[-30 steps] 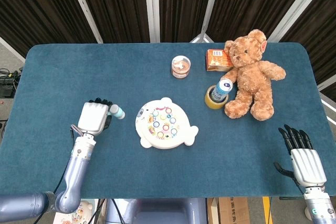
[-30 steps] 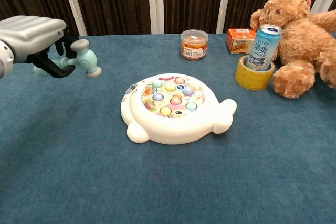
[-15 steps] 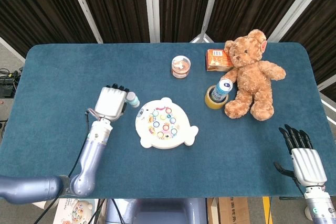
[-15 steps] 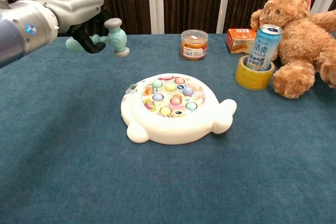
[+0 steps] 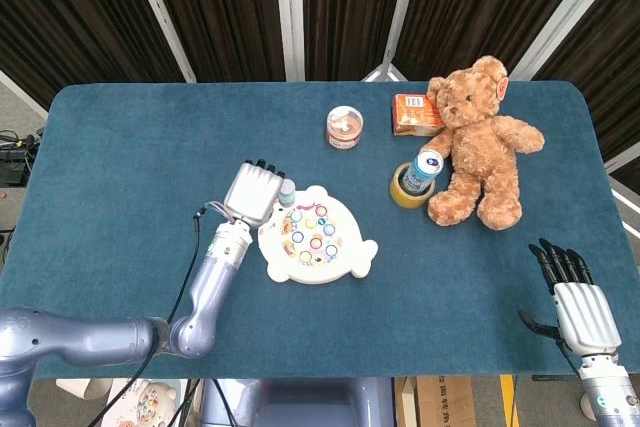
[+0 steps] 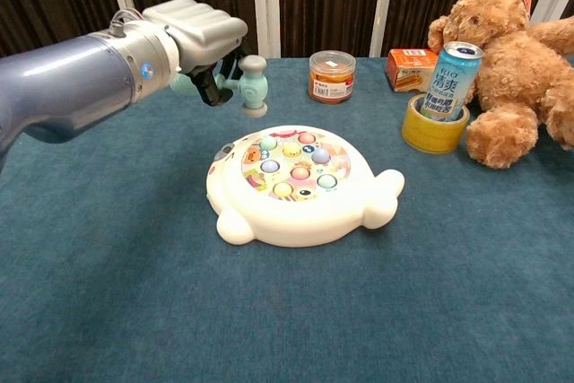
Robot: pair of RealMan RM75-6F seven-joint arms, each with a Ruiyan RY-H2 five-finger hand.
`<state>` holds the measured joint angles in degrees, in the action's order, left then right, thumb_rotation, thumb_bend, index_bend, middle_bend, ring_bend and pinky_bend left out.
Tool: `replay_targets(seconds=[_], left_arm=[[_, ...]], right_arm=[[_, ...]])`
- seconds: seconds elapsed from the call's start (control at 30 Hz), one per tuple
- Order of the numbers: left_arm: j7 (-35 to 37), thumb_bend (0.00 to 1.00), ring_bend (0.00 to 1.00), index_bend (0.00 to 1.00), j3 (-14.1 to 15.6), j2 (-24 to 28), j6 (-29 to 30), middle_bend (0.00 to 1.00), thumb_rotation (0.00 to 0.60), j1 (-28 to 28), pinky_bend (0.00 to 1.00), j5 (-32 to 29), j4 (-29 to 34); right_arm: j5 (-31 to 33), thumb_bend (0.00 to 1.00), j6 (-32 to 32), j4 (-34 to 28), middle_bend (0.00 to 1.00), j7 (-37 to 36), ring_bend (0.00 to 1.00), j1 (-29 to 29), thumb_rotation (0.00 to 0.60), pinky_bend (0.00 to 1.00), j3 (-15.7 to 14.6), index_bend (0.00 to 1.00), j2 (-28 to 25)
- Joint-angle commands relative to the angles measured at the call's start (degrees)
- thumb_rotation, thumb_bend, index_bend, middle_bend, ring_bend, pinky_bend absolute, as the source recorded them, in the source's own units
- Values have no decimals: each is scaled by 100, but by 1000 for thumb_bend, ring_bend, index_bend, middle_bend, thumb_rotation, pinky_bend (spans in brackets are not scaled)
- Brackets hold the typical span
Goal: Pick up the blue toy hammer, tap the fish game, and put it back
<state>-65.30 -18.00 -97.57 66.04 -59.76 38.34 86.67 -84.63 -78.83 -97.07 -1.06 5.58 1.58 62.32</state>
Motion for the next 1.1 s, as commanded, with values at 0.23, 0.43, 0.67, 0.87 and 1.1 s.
replay_targets(seconds=[0.23,0.43,0.67,0.87,1.1], left_arm=[[5,621,348,604,85,-230,30,434,600,-213,512,-130,-176],[-2,620,348,604,152,-166,92,434,600,-224,512,-166,-101],[80,621,348,604,220,-149,111,434,600,-196,512,-303,-79],[127,621,348,604,309,-234,91,434,600,-226,512,-298,-170],[89,621,348,604,445,-344,52,434,600,-274,512,-288,-363]], right_arm=[[14,235,57,-45,0,1,0,22,600,0,-15,0,-17],[25,235,73,-56,0,-10,0,29,600,0,-15,0,-24],[-3,235,68,-74,0,2,0,31,600,0,-30,0,-26],[13,235,109,-87,0,-20,0,45,600,0,-35,0,-38],[23,235,138,-103,0,-58,0,53,600,0,-43,0,-61]])
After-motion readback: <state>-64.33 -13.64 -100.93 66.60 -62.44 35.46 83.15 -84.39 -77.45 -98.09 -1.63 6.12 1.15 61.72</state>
